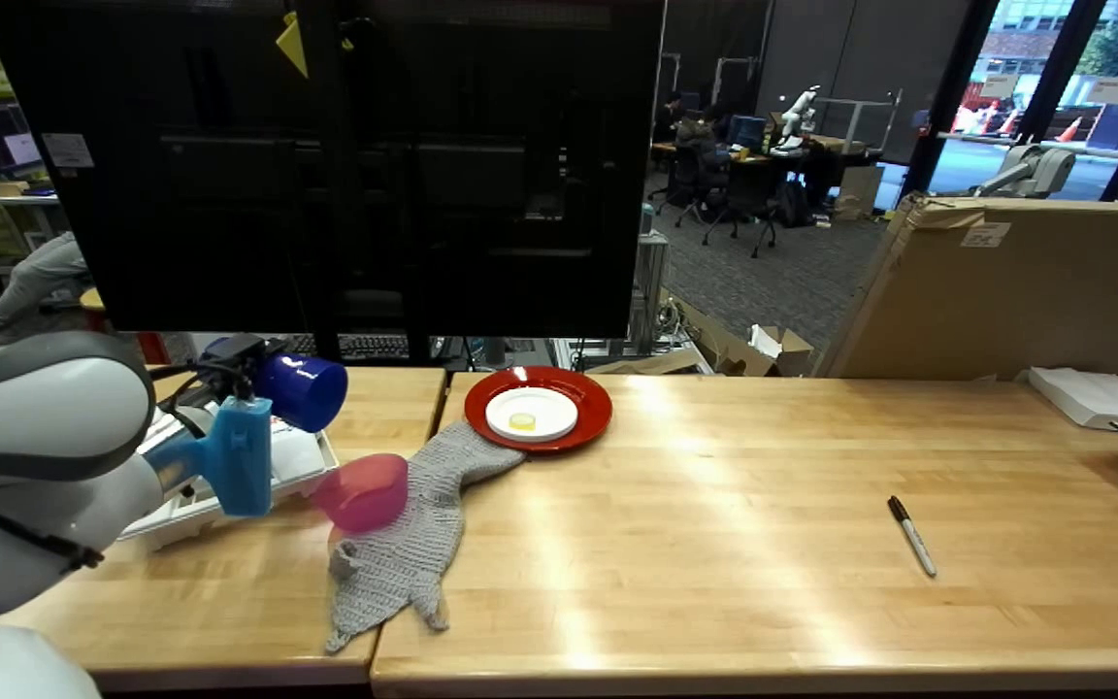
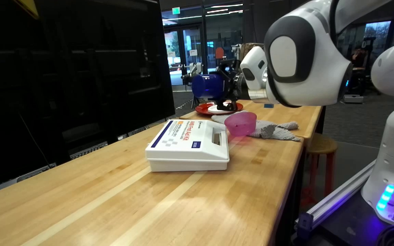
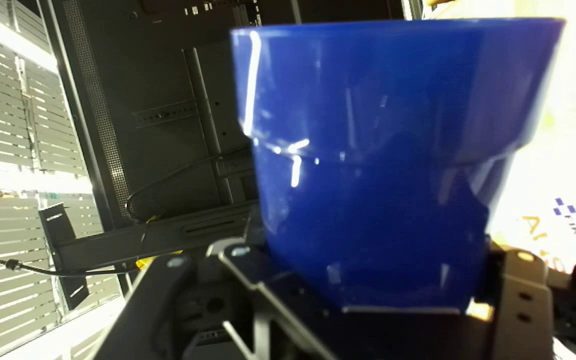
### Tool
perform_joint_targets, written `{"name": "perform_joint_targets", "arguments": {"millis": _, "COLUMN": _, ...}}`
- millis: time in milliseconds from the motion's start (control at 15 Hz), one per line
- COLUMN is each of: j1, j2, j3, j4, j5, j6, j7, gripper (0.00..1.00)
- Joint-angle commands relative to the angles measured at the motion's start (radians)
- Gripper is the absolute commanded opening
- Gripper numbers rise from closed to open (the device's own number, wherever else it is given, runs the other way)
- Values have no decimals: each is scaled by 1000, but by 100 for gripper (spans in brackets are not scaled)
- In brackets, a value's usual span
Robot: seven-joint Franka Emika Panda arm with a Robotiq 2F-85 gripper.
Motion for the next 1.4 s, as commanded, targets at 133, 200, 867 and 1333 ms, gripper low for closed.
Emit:
{"name": "perform_joint_targets", "arguments": {"millis": 133, "j1": -37, "j2": -75, "j3": 34, "j4": 0, "j5": 7, "j6": 6, "j7": 116, "gripper": 58}}
{"name": "perform_joint_targets", "arguments": {"millis": 200, "j1": -42, "j2": -80, "j3": 39, "j4": 0, "j5": 5, "j6": 6, "j7": 129, "gripper": 58}}
{"name": "perform_joint_targets", "arguments": {"millis": 867, "j1": -73, "j2": -135, "j3": 74, "j4": -1, "j5": 18, "j6": 20, "j7": 240, "gripper": 58}}
{"name": "perform_joint_targets", "arguments": {"millis": 1333, "j1": -80, "j2": -167, "j3": 93, "j4": -1, "j5": 59, "j6": 27, "j7": 319, "gripper": 58}}
